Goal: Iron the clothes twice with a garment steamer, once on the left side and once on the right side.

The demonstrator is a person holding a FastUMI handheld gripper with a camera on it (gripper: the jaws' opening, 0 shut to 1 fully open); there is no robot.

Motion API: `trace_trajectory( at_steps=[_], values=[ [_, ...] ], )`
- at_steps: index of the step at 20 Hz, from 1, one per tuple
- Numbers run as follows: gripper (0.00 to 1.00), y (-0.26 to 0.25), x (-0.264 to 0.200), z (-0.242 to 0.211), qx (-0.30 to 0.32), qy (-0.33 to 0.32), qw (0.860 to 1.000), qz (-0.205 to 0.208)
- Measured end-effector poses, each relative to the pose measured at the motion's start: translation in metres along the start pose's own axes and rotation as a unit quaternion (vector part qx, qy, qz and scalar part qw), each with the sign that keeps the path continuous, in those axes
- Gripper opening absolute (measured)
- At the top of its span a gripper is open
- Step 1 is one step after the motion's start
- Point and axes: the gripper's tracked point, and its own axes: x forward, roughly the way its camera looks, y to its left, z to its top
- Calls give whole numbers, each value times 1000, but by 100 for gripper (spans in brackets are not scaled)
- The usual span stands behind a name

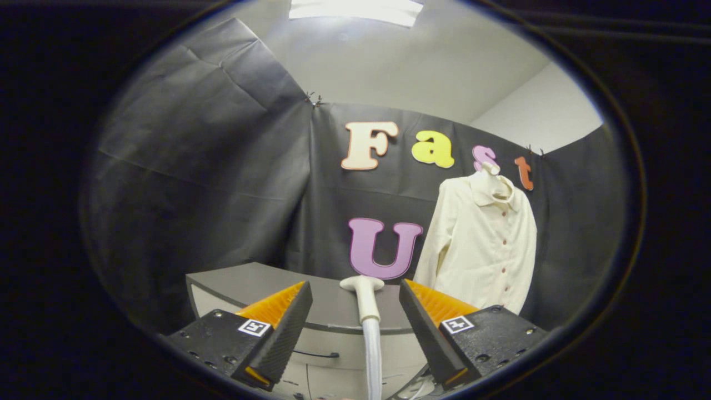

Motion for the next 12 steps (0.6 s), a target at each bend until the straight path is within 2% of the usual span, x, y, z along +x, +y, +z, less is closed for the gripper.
trace_trajectory(
  at_steps=[6, 12],
  values=[
    [94, -18, 23, 7, -5, -39, 998, -39],
    [93, -9, 49, -18, -1, -3, 1000, -12]
  ],
)
